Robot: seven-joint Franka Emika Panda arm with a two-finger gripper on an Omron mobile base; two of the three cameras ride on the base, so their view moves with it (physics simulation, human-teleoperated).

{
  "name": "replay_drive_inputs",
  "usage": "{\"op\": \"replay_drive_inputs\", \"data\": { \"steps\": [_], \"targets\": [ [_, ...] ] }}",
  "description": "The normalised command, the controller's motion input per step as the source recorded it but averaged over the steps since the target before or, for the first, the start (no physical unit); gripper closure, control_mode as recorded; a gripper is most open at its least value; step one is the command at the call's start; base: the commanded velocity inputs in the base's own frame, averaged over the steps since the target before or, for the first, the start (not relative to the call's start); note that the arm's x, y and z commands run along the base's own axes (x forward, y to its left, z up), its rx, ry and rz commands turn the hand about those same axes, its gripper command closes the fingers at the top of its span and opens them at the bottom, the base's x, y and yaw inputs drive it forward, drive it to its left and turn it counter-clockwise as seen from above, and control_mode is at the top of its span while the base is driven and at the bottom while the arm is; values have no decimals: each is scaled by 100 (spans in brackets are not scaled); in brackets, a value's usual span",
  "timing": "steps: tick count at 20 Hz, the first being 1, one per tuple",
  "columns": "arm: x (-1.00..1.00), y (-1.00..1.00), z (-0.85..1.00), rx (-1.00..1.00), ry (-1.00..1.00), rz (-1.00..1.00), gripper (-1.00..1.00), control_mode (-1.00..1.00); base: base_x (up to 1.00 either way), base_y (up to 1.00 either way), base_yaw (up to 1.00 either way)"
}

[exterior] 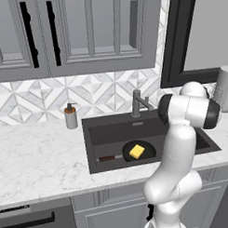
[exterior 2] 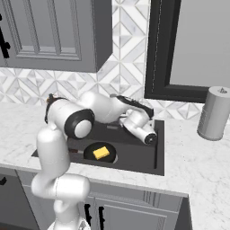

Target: Pick the pan and sponge and place them into the sink. Then turn on the water.

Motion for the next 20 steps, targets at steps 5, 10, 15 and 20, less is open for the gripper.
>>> {"op": "replay_drive_inputs", "data": {
  "steps": [5,10,15,20],
  "targets": [
    [50,0,0,4,0,0,-100,-100,0,0,0],
    [23,0,0,2,0,0,-100,-100,0,0,0],
    [8,19,0,0,0,-3,-100,-100,0,0,0],
    [18,20,0,0,0,-9,-100,-100,0,0,0]
  ]
}}
